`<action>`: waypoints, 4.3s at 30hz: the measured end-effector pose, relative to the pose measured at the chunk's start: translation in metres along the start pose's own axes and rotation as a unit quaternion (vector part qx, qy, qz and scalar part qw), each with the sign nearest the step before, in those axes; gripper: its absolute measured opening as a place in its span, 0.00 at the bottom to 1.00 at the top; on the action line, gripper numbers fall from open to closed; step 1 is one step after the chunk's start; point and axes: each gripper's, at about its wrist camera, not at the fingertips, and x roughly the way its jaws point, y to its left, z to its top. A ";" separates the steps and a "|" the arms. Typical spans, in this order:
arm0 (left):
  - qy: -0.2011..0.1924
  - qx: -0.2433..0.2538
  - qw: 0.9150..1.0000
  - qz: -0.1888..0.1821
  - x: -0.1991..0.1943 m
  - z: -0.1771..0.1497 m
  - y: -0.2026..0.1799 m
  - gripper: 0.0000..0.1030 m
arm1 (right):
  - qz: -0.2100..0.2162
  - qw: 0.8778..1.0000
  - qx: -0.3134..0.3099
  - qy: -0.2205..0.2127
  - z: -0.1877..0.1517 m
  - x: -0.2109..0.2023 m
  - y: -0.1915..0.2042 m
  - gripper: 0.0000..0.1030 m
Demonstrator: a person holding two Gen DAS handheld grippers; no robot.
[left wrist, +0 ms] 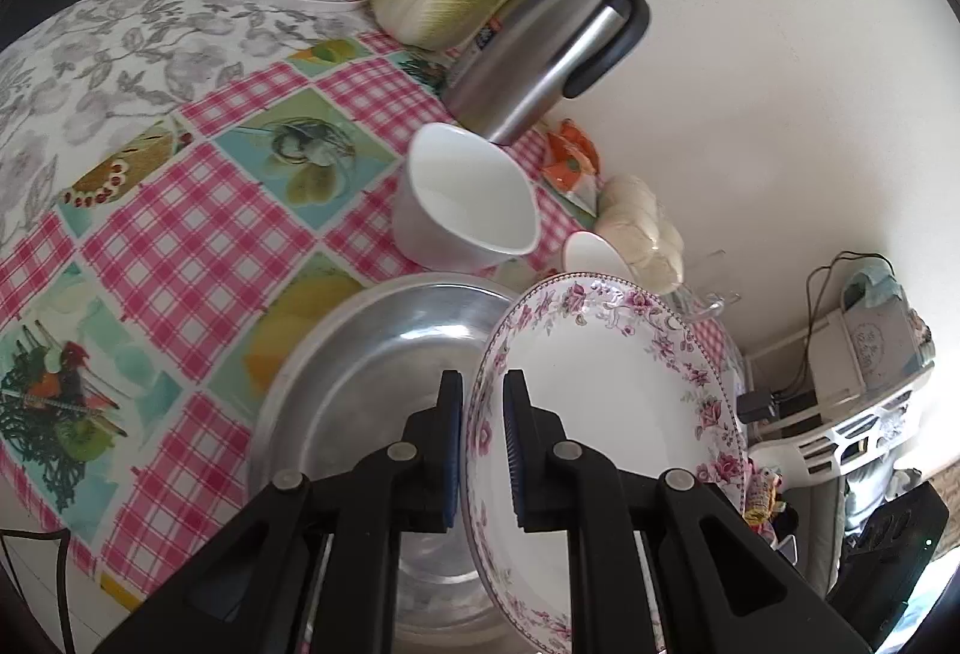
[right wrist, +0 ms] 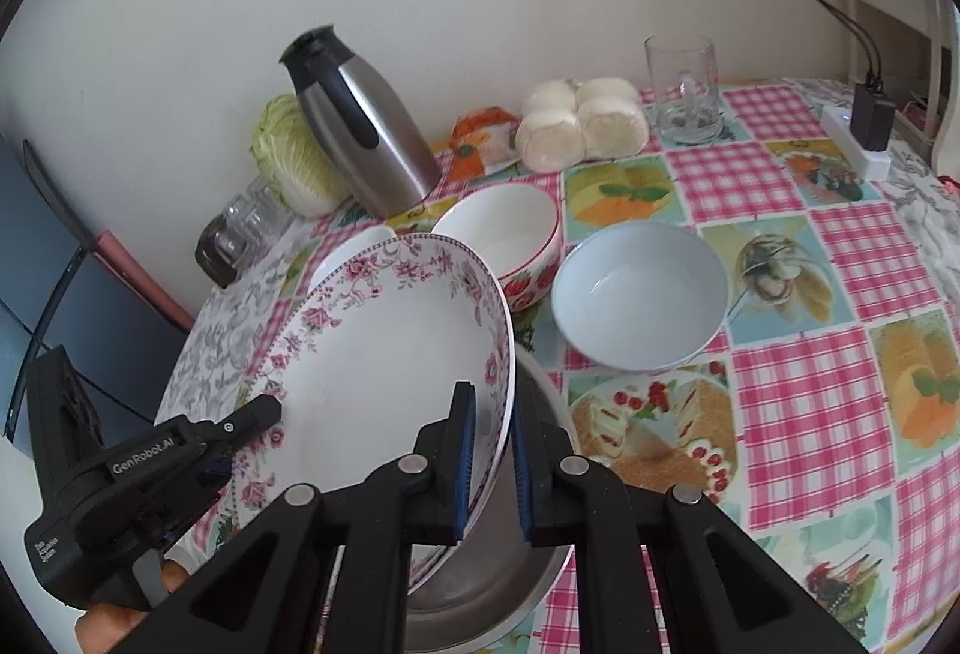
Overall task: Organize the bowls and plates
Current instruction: 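Lower the pink-floral plate into the steel basin with the right gripper, then open the right gripper to release the plate inside the basin, then move the right tool up and over to the red-rimmed strawberry bowl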
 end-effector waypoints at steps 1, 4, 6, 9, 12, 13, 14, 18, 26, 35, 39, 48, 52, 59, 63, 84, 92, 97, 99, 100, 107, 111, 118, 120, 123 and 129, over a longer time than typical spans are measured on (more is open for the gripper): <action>0.001 -0.005 1.000 0.004 0.000 0.001 0.003 0.13 | 0.000 1.000 -0.001 0.004 -0.001 0.003 0.001 0.12; 0.002 -0.013 1.000 0.022 0.002 0.002 0.010 0.13 | 0.005 1.000 -0.002 0.018 -0.008 0.013 0.003 0.14; 0.005 -0.010 0.999 0.042 0.005 0.002 0.012 0.13 | 0.008 0.999 0.002 0.031 -0.014 0.021 0.002 0.14; 0.013 -0.013 0.998 0.060 0.011 0.001 0.017 0.13 | 0.000 0.999 -0.002 0.053 -0.023 0.034 0.000 0.14; 0.022 -0.014 0.997 0.073 0.016 0.000 0.020 0.13 | 0.002 0.998 0.007 0.068 -0.029 0.042 -0.004 0.14; 0.025 -0.012 0.997 0.078 0.018 0.000 0.020 0.13 | 0.001 0.998 0.008 0.070 -0.030 0.044 -0.005 0.14; 0.028 -0.010 0.996 0.083 0.020 0.000 0.020 0.13 | -0.001 0.997 0.007 0.072 -0.032 0.046 -0.005 0.14; 0.037 -0.015 0.995 0.092 0.025 -0.002 0.024 0.13 | -0.005 0.997 0.005 0.080 -0.035 0.052 -0.004 0.14; 0.051 -0.022 0.994 0.094 0.030 -0.003 0.030 0.13 | -0.011 0.996 -0.008 0.085 -0.037 0.060 -0.002 0.17; 0.062 -0.013 0.992 0.108 0.036 -0.003 0.033 0.14 | -0.033 0.993 -0.031 0.105 -0.043 0.072 0.001 0.20; 0.066 0.005 0.990 0.124 0.039 -0.004 0.030 0.16 | -0.051 0.992 -0.047 0.104 -0.044 0.073 0.004 0.20; 0.080 0.026 0.987 0.135 0.042 -0.008 0.026 0.16 | -0.062 0.992 -0.049 0.102 -0.045 0.067 0.000 0.19; 0.083 0.030 0.987 0.136 0.043 -0.009 0.025 0.16 | -0.064 0.992 -0.045 0.102 -0.044 0.066 -0.001 0.18; 0.085 0.026 0.987 0.135 0.042 -0.008 0.024 0.18 | -0.069 0.991 -0.052 0.102 -0.045 0.065 0.003 0.19; 0.089 0.042 0.986 0.134 0.044 -0.008 0.019 0.28 | -0.077 0.991 -0.065 0.093 -0.045 0.061 0.010 0.24; 0.092 0.061 0.985 0.132 0.041 -0.006 0.011 0.49 | -0.098 0.990 -0.077 0.060 -0.040 0.048 0.013 0.26; 0.076 0.085 0.984 0.140 0.035 -0.008 0.001 0.60 | -0.101 0.990 -0.078 0.056 -0.040 0.047 0.012 0.26; 0.061 0.094 0.983 0.147 0.029 -0.008 -0.004 0.65 | -0.102 0.990 -0.080 0.048 -0.039 0.044 0.013 0.26; 0.054 0.098 0.983 0.147 0.027 -0.009 -0.006 0.65 | -0.102 0.990 -0.084 0.041 -0.039 0.041 0.015 0.26; 0.051 0.100 0.983 0.147 0.025 -0.009 -0.007 0.65 | -0.103 0.990 -0.087 0.036 -0.038 0.039 0.016 0.26; 0.020 0.130 0.979 0.158 0.015 -0.011 -0.020 0.71 | -0.100 0.989 -0.107 -0.001 -0.036 0.025 0.028 0.26; 0.014 0.154 0.971 0.185 0.016 -0.013 -0.023 0.74 | -0.101 0.989 -0.108 -0.008 -0.035 0.024 0.028 0.51; 0.001 0.172 0.962 0.214 0.018 -0.013 -0.022 0.87 | -0.105 0.990 -0.089 -0.023 -0.032 0.021 0.020 0.74; -0.002 0.176 0.960 0.220 0.018 -0.014 -0.022 0.91 | -0.106 0.991 -0.080 -0.022 -0.031 0.022 0.016 0.82; -0.011 0.187 0.955 0.231 0.018 -0.015 -0.024 0.94 | -0.107 0.992 -0.066 -0.027 -0.030 0.021 0.010 0.96; -0.033 0.212 0.942 0.257 0.017 -0.017 -0.027 1.00 | -0.108 0.992 -0.051 -0.027 -0.029 0.020 0.004 1.00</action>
